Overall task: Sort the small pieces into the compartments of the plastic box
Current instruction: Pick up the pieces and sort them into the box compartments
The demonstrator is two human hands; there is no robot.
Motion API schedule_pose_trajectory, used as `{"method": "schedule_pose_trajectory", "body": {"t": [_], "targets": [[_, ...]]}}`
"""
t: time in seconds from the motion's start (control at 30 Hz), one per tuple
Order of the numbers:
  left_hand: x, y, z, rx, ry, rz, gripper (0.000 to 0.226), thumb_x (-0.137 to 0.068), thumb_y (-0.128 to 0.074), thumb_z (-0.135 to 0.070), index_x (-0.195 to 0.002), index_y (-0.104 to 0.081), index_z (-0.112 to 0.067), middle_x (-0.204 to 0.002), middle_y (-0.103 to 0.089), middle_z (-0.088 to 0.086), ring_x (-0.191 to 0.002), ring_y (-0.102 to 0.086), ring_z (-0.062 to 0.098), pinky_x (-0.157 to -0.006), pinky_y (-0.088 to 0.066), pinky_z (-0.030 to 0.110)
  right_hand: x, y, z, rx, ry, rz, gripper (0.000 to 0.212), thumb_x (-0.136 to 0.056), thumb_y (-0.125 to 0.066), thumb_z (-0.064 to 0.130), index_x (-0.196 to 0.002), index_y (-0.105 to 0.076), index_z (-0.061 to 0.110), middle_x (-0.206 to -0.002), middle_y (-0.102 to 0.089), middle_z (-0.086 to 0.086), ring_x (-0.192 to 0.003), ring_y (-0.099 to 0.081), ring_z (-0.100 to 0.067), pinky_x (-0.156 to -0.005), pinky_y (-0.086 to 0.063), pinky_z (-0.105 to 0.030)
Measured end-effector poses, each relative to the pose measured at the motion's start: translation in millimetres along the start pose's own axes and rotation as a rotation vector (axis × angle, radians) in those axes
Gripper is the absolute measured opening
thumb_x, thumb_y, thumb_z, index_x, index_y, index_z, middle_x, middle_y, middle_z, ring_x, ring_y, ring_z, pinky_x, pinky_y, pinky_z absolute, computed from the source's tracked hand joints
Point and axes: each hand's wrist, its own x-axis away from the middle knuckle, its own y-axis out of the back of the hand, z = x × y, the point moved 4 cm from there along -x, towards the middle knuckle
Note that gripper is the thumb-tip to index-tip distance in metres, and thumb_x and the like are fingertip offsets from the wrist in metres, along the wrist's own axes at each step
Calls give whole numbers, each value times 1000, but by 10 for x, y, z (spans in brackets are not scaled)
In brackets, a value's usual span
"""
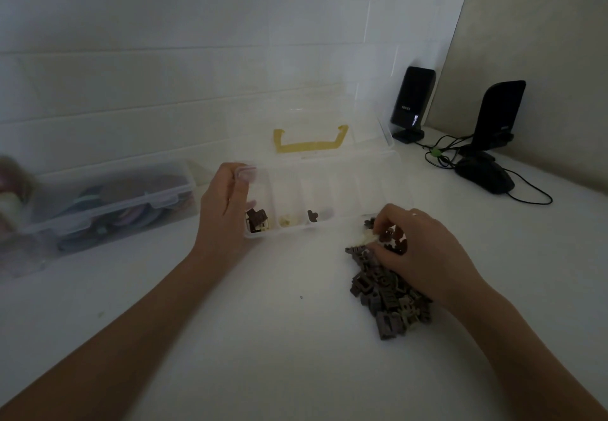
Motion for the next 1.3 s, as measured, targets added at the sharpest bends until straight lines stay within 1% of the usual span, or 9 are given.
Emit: {"method": "schedule_pose_trajectory", "body": {"t": [0.17, 0.37, 0.53, 0.6, 0.73, 0.87, 0.97, 1.1, 1.3], "targets": [[8, 5, -31, -14, -11, -8, 16, -95, -39, -38, -91, -54, -40, -91, -60, -28, -87, -58, -6, -72, -54, 16, -8, 13, 54, -130, 27, -85, 19, -81, -65, 26, -80, -46, 31, -73, -57, 9, -68, -54, -8, -56, -48, -29], [15, -5, -57, -39, -10, -14, 16, -96, -38, -34, -92, -53, -35, -90, -59, -30, -88, -57, -7, -73, -55, 18, -239, 7, 351, -251, 116, -201, 20, -82, -67, 26, -83, -48, 32, -80, -60, 18, -74, -52, -3, -60, -39, -10], [37, -9, -104, -64, -44, -30, 15, -98, -38, -25, -94, -53, -23, -90, -58, -19, -83, -55, -12, -69, -47, 5, -486, -129, 496, -72, 228, -134, 11, -89, -61, 22, -100, -62, 20, -102, -64, 6, -94, -51, -14, -83, -44, -33], [39, -17, -118, -78, -49, -33, 15, -99, -38, -20, -94, -53, -20, -91, -57, -15, -81, -54, -13, -67, -43, 2, -450, -118, 442, -79, 266, -142, 13, -90, -59, 15, -101, -65, 17, -106, -64, 3, -98, -52, -15, -86, -42, -29], [44, -26, -110, -106, -58, -35, 16, -101, -37, -12, -98, -52, -8, -92, -55, -11, -82, -53, -16, -70, -40, 0, -324, 77, 173, -158, 152, -118, 27, -83, -51, -2, -85, -64, 21, -84, -65, 9, -72, -54, -2, -63, -39, -12], [44, -26, -126, -116, -72, -32, 16, -101, -37, -13, -97, -52, -8, -91, -56, -11, -82, -52, -16, -70, -40, -1, -335, 195, -61, -64, -30, -29, 34, -73, -43, -7, -60, -61, 19, -53, -56, 12, -45, -51, -4, -46, -32, -15], [33, -19, -123, -125, -79, -25, 17, -101, -36, -13, -98, -52, -8, -91, -56, -10, -82, -53, -15, -71, -41, 0, -349, 247, -182, 113, -110, 19, 39, -74, -42, -3, -57, -61, 27, -57, -60, 10, -45, -49, -4, -47, -34, -21], [46, -21, -132, -131, -77, -33, 17, -101, -37, -11, -98, -53, -7, -90, -55, -10, -81, -53, -15, -70, -41, 0, -374, 247, -346, 192, -197, 90, 38, -81, -44, 6, -74, -71, 32, -81, -68, 9, -57, -57, -8, -56, -47, -26], [54, -19, -161, -135, -78, -49, 16, -101, -37, -11, -97, -52, -7, -87, -55, -11, -78, -52, -17, -68, -40, -1, -342, 71, -345, 124, -171, 207, 25, -87, -56, 30, -109, -67, 35, -81, -56, 22, -66, -57, -2, -67, -48, -27]]}}
